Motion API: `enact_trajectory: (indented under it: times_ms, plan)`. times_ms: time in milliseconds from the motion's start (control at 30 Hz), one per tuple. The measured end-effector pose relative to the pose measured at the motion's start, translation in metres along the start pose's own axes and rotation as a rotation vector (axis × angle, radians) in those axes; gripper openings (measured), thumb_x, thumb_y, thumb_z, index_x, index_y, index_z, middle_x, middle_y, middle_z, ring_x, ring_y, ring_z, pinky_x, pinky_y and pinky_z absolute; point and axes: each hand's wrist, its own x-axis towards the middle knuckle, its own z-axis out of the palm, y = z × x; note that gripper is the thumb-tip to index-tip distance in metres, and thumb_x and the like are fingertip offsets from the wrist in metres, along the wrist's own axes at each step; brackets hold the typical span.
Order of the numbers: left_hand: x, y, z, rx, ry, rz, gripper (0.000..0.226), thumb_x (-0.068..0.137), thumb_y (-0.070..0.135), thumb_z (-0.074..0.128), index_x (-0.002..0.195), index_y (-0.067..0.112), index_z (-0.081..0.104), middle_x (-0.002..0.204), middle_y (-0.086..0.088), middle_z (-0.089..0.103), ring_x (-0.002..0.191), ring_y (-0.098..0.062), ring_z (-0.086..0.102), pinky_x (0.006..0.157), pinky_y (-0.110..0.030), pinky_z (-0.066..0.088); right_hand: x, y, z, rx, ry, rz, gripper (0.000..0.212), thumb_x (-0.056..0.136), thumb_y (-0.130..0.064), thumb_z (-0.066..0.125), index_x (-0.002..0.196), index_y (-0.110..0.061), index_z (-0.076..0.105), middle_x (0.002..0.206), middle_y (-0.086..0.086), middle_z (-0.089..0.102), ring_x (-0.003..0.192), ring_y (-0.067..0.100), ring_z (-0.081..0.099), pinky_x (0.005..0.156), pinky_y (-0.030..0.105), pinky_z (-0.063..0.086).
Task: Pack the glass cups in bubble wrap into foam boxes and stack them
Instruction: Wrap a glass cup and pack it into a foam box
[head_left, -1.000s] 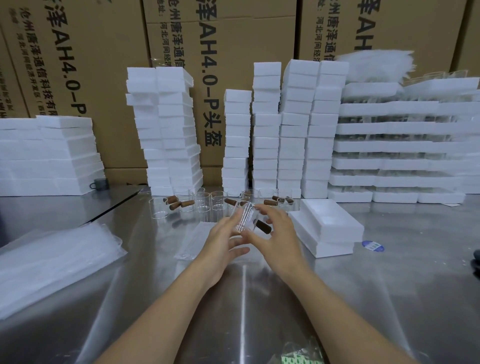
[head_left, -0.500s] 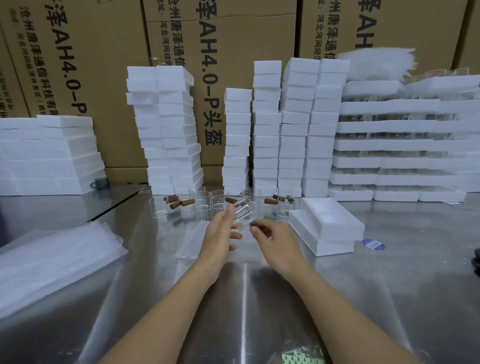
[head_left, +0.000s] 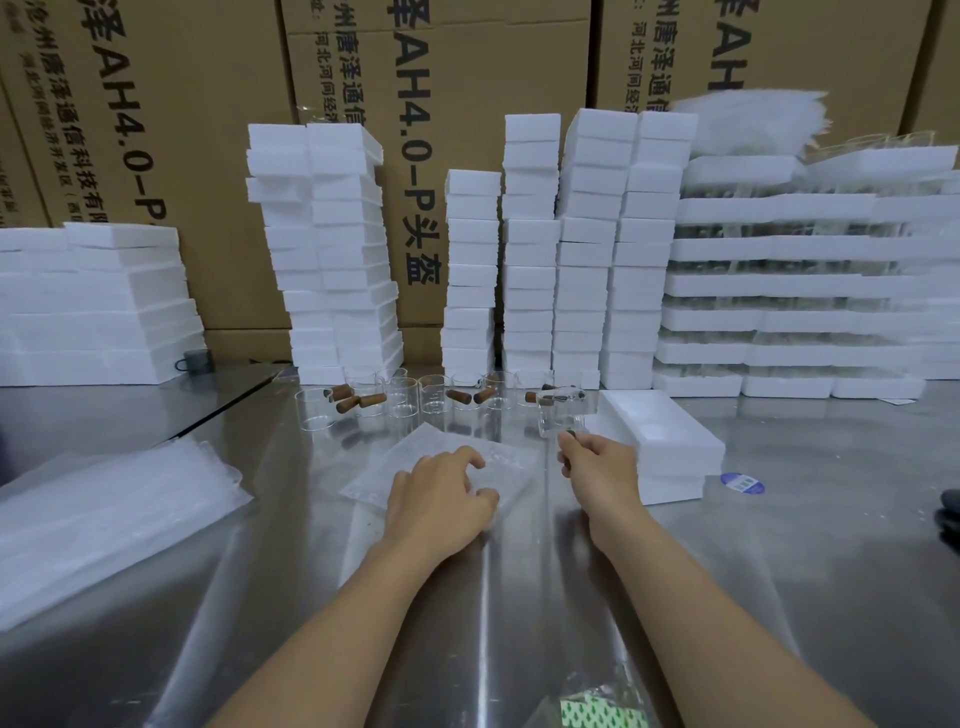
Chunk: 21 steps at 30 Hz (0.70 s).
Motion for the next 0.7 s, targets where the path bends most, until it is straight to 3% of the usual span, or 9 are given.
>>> enact_trajectory:
  times_ms: [100, 167, 300, 433, 500, 600, 700]
  plan:
    - [0.001, 0.001, 0.001, 0.053, 0.011, 0.016, 0.021, 0.091, 0.054, 0.067, 0.107, 0.041, 0.066, 0.090, 0.017, 0.063, 0.102, -0.013, 0.057, 0.092, -0.038, 0.040, -0.001, 0.000, 0.002, -0.013, -0.012, 0.001, 0.027, 0.097, -0.028, 0.067, 0.082, -0.006, 0.073, 0.071, 0.001, 0.065, 0.074, 0.021, 0.057, 0.079, 0.036, 0.047]
    - [0.002, 0.000, 0.002, 0.060, 0.045, 0.019, 0.009, 0.095, 0.047, 0.069, 0.093, 0.038, 0.068, 0.087, 0.016, 0.066, 0.098, -0.013, 0.061, 0.088, -0.038, 0.043, -0.003, 0.000, 0.002, -0.023, -0.018, 0.009, 0.025, 0.096, -0.031, 0.069, 0.082, -0.011, 0.075, 0.073, -0.001, 0.068, 0.077, 0.021, 0.061, 0.084, 0.039, 0.051]
    - [0.004, -0.002, 0.004, -0.027, 0.122, -0.063, 0.014, 0.100, 0.040, 0.064, 0.090, 0.036, 0.073, 0.085, 0.016, 0.069, 0.086, -0.010, 0.063, 0.080, -0.034, 0.051, -0.003, 0.000, 0.003, -0.062, -0.049, -0.002, 0.025, 0.094, -0.037, 0.069, 0.079, -0.018, 0.077, 0.077, -0.005, 0.074, 0.083, 0.020, 0.066, 0.089, 0.040, 0.052]
    - [0.008, -0.003, 0.002, -0.195, 0.259, -0.151, 0.019, 0.101, 0.040, 0.060, 0.085, 0.034, 0.068, 0.089, 0.017, 0.067, 0.082, -0.004, 0.063, 0.065, -0.028, 0.045, -0.008, -0.002, 0.006, -0.060, -0.138, -0.145, 0.022, 0.094, -0.034, 0.070, 0.077, -0.022, 0.077, 0.069, -0.009, 0.071, 0.072, 0.015, 0.065, 0.079, 0.032, 0.051]
    - [0.011, -0.004, 0.000, -0.335, 0.313, -0.200, 0.019, 0.102, 0.038, 0.061, 0.085, 0.032, 0.066, 0.092, 0.016, 0.067, 0.084, -0.006, 0.064, 0.070, -0.032, 0.049, -0.013, -0.005, 0.008, -0.076, -0.202, -0.198, 0.019, 0.095, -0.034, 0.070, 0.079, -0.028, 0.079, 0.075, -0.008, 0.075, 0.078, 0.014, 0.069, 0.081, 0.032, 0.053]
    - [0.014, -0.005, -0.004, -0.522, 0.388, -0.259, 0.018, 0.104, 0.033, 0.061, 0.088, 0.030, 0.066, 0.095, 0.014, 0.069, 0.089, -0.016, 0.065, 0.082, -0.037, 0.053, -0.018, -0.007, 0.011, -0.082, -0.296, -0.252, 0.018, 0.096, -0.030, 0.071, 0.083, -0.020, 0.080, 0.078, -0.002, 0.075, 0.076, 0.011, 0.066, 0.087, 0.036, 0.054]
    - [0.017, -0.004, -0.007, -0.639, 0.465, -0.292, 0.020, 0.106, 0.028, 0.060, 0.087, 0.031, 0.063, 0.095, 0.015, 0.068, 0.092, -0.015, 0.063, 0.085, -0.036, 0.051, -0.022, -0.006, 0.012, -0.163, -0.347, -0.288, 0.017, 0.097, -0.029, 0.071, 0.085, -0.019, 0.079, 0.074, -0.007, 0.071, 0.069, 0.003, 0.060, 0.079, 0.022, 0.050]
